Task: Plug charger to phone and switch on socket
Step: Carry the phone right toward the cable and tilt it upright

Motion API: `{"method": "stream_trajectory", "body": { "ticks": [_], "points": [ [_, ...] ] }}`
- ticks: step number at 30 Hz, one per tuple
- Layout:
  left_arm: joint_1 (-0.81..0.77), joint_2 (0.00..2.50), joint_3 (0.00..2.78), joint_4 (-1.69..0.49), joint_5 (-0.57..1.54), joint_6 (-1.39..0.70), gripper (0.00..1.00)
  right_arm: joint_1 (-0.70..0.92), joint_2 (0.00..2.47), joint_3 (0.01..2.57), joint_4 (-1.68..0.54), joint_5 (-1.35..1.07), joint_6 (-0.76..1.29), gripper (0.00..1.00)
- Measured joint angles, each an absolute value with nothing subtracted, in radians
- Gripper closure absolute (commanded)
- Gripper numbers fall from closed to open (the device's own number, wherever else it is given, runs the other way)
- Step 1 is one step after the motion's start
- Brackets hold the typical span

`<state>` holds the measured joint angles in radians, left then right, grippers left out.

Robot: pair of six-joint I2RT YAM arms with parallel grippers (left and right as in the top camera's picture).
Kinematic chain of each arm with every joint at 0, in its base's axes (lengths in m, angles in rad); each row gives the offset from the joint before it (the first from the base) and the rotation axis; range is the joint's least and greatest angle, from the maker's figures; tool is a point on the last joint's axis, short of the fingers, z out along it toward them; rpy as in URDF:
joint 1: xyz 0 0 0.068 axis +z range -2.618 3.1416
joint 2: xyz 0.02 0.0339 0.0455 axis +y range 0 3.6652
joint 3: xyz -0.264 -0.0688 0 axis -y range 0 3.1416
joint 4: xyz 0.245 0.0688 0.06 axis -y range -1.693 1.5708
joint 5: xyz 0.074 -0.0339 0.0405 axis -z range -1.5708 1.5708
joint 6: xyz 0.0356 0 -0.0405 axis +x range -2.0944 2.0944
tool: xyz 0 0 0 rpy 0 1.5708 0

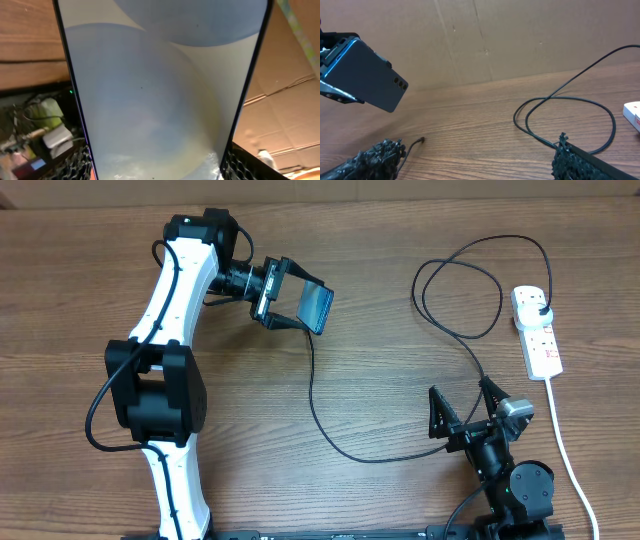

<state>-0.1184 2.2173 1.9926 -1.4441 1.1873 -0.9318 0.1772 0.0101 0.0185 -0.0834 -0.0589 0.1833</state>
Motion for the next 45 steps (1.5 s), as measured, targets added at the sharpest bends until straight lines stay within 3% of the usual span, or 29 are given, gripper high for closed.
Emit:
{"method": "stream_trajectory", "body": {
  "ticks": [10, 45],
  "points": [
    [-0.118, 2.217, 1.993, -1.437, 1.204, -1.105, 0.48, 0.177, 0.01, 0.019, -0.083, -0.059, 0.183, 0.0],
    [-0.118, 2.217, 1.993, -1.436, 1.219, -1.113, 0.5, 0.177, 0.01, 0.019, -0.083, -0.059, 0.183, 0.0]
  ]
}}
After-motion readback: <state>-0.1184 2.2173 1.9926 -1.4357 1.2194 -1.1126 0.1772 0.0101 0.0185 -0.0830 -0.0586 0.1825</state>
